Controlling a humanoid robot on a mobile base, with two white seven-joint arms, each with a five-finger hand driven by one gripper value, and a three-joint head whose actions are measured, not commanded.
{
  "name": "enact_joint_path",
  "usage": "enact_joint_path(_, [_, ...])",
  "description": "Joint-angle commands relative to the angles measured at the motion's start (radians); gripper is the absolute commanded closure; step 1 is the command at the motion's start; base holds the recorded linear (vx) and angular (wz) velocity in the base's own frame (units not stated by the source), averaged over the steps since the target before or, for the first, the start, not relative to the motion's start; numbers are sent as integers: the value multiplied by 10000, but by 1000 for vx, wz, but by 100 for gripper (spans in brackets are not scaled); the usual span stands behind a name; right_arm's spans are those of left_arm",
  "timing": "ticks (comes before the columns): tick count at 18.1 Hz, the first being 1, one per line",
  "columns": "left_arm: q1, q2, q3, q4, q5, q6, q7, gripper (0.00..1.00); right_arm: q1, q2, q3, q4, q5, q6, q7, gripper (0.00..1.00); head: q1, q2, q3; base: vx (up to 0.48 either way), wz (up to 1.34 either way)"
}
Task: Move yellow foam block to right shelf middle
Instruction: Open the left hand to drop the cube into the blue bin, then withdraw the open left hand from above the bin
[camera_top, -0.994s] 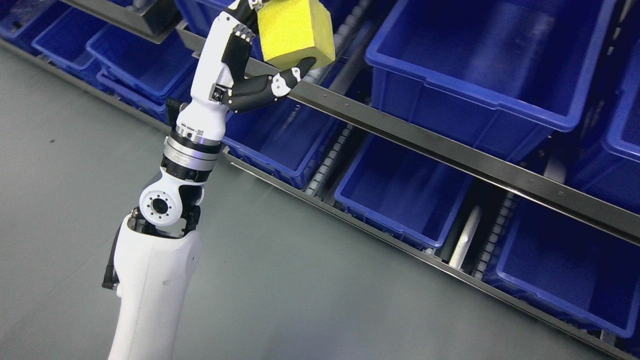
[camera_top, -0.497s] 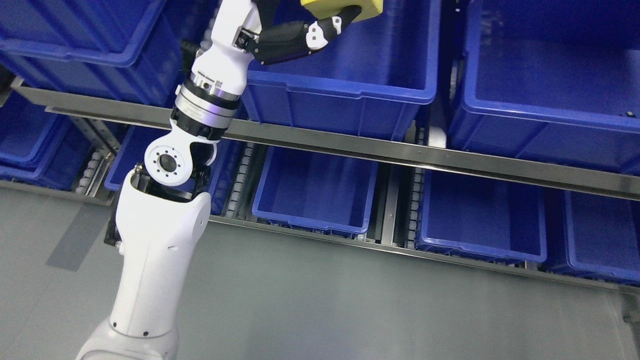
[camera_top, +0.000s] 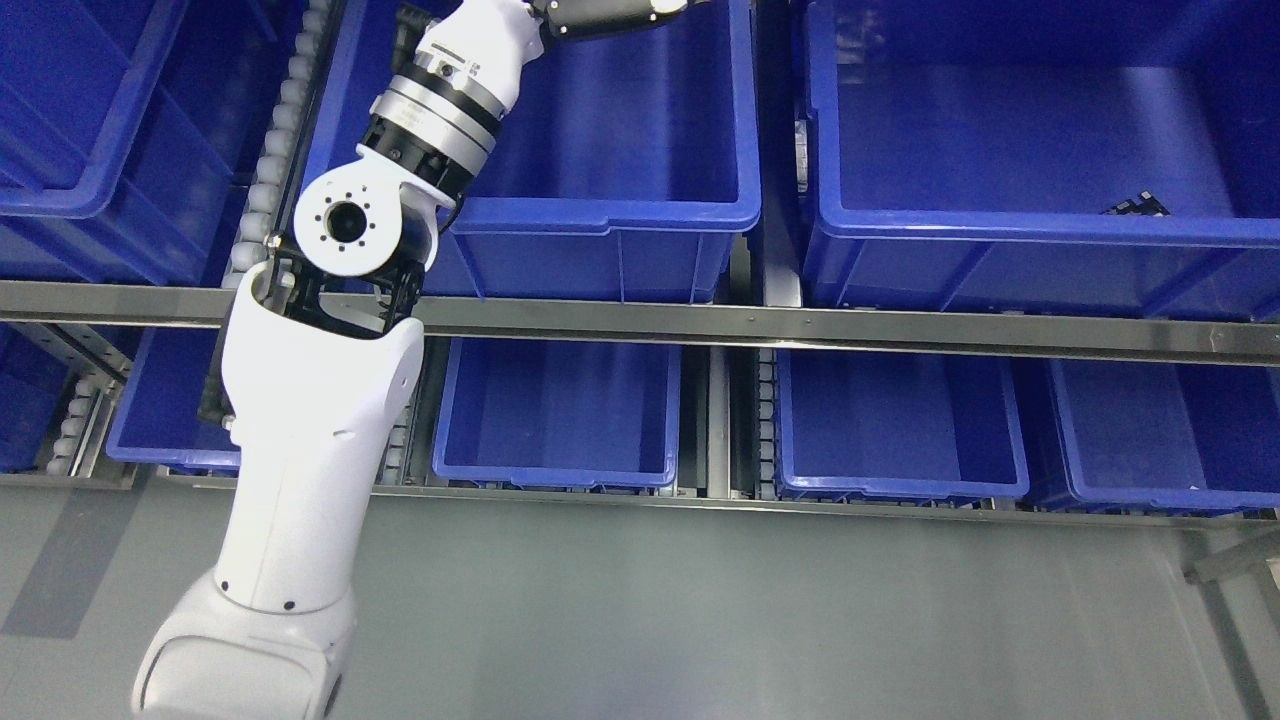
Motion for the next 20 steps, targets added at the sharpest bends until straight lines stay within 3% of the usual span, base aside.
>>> enact_joint_path(1, [-1068, 174, 484, 2087, -22, 1376, 771, 60, -15, -175, 0, -175, 0, 8, -2, 0, 0, 0, 0, 85, -110])
enact_joint_path(5, [-1345, 174, 469, 3943, 8, 1424, 880, 59, -15, -175, 0, -175, 0, 8, -2, 0, 0, 0, 0, 62, -57])
enact_joint_path(10, [-1638, 174, 469, 5648, 8, 1424, 880, 49, -15, -175, 0, -175, 0, 8, -2, 0, 0, 3, 0, 25, -24])
enact_joint_path(16, [-1653, 174, 117, 6172, -38, 1700, 834, 1, -15, -175, 0, -175, 0, 8, -2, 0, 0, 3, 0, 1, -5])
enact_joint_path(20, [-1775, 174, 208, 6034, -22, 1639, 819, 0, -15, -175, 0, -175, 0, 8, -2, 0, 0, 3, 0, 0, 0])
